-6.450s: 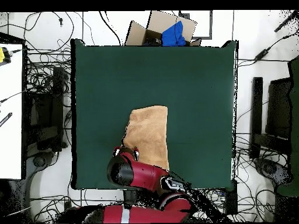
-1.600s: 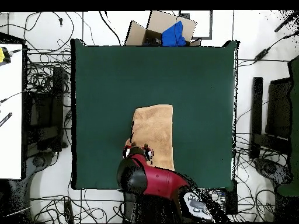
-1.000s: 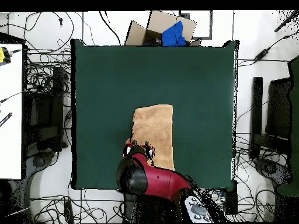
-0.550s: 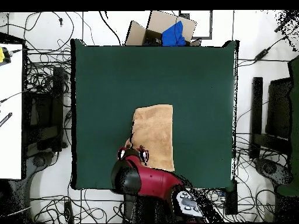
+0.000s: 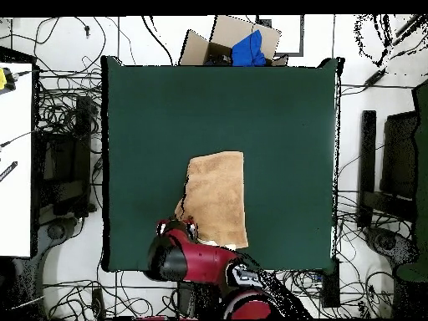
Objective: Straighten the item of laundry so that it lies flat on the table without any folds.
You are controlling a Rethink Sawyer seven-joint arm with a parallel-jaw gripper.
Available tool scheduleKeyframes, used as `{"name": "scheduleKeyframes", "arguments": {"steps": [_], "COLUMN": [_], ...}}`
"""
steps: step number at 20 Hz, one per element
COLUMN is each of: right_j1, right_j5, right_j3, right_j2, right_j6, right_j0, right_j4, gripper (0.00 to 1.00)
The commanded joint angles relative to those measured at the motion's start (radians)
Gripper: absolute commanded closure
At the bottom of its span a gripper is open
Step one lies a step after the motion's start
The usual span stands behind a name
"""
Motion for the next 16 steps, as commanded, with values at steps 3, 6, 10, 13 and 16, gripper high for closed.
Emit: {"name": "scheduleKeyframes", "arguments": {"steps": [3,6,10,13,16], "right_j1": [0.138,0.136,0.139,0.139,0.13], "right_j5": [-0.099,-0.1,-0.105,-0.101,-0.093], "right_j3": [-0.105,-0.105,-0.11,-0.115,-0.115], "right_j2": [-0.014,-0.014,-0.012,-0.009,-0.012], "right_j6": [0.236,0.223,0.207,0.195,0.185], "right_j0": [0.001,-0.015,-0.041,-0.058,-0.074], "right_j4": [0.048,0.043,0.027,0.016,0.009], "gripper": [0.0,0.0,0.0,0.0,0.0]}}
